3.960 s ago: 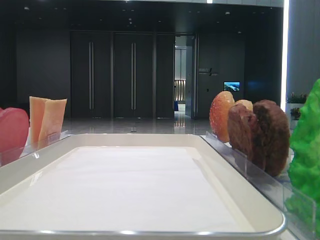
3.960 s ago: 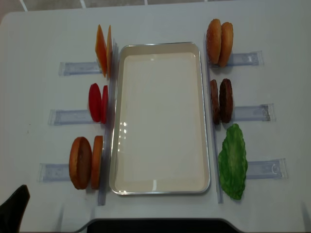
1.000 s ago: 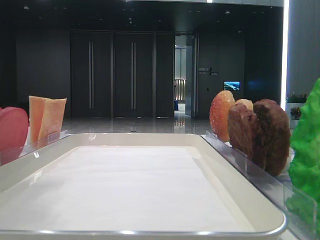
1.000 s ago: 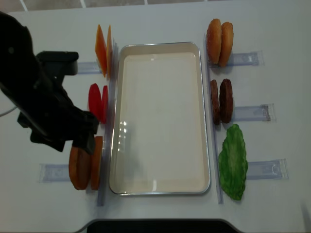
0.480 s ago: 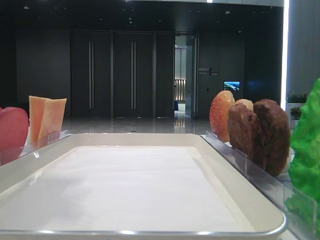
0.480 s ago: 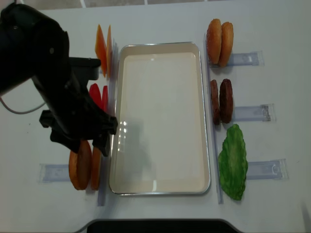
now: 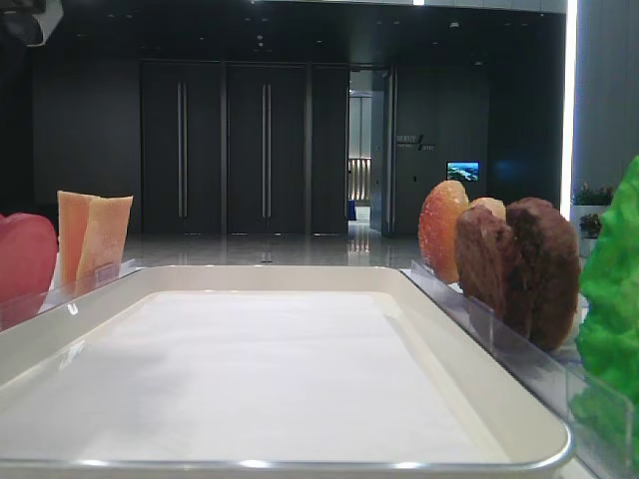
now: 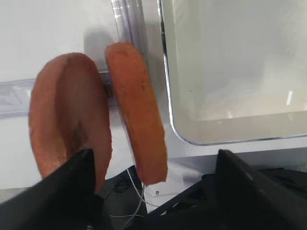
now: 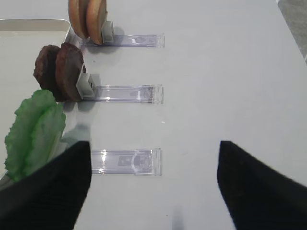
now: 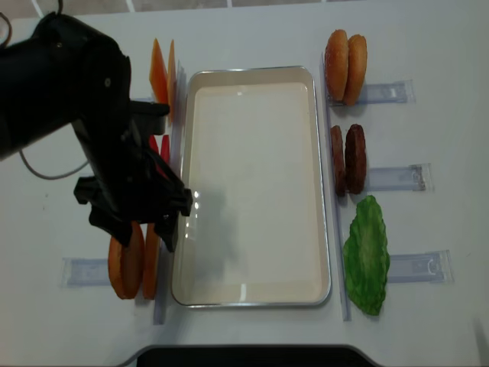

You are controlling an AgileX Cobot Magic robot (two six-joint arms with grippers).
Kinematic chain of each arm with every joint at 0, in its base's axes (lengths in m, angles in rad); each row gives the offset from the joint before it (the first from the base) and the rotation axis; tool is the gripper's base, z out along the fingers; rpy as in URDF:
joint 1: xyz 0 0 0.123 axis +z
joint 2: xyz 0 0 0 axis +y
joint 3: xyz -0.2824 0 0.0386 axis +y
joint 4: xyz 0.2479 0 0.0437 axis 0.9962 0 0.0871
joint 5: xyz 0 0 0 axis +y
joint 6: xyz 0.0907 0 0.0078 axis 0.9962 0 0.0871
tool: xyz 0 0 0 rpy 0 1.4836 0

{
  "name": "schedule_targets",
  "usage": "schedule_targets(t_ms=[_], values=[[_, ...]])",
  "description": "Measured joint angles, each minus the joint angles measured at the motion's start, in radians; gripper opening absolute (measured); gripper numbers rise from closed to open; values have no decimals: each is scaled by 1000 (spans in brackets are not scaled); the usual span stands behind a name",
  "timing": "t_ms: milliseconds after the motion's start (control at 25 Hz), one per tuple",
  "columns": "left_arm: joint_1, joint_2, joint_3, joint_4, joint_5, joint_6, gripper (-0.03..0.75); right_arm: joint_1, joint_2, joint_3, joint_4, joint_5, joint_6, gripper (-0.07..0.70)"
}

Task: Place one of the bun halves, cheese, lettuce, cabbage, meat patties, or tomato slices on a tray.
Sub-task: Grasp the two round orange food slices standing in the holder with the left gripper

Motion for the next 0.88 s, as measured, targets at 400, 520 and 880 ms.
schedule_targets(t_ms=[400, 520, 880], values=[[0, 61, 0, 6, -1, 0, 578, 0, 0, 0, 0, 0, 0, 518], [0, 74, 0, 12, -3, 0, 571, 0, 0, 0, 0, 0, 0, 518], [0, 84, 0, 12, -4, 12, 518, 6, 0, 0, 0, 0, 0, 518]])
